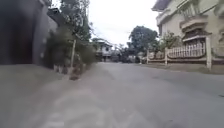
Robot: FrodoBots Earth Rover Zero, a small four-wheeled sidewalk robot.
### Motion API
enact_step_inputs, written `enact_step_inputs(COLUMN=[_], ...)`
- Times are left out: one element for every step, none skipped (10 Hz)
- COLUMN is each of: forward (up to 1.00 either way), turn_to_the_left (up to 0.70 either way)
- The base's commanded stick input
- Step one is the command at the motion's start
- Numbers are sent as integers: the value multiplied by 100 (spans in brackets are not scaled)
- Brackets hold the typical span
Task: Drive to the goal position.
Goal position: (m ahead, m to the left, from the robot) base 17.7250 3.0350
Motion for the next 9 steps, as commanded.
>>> enact_step_inputs(forward=[100, 100, 100, 100, 100, 100, 100, 100, 100], turn_to_the_left=[0, 0, 0, 0, 0, 0, 0, 0, 0])
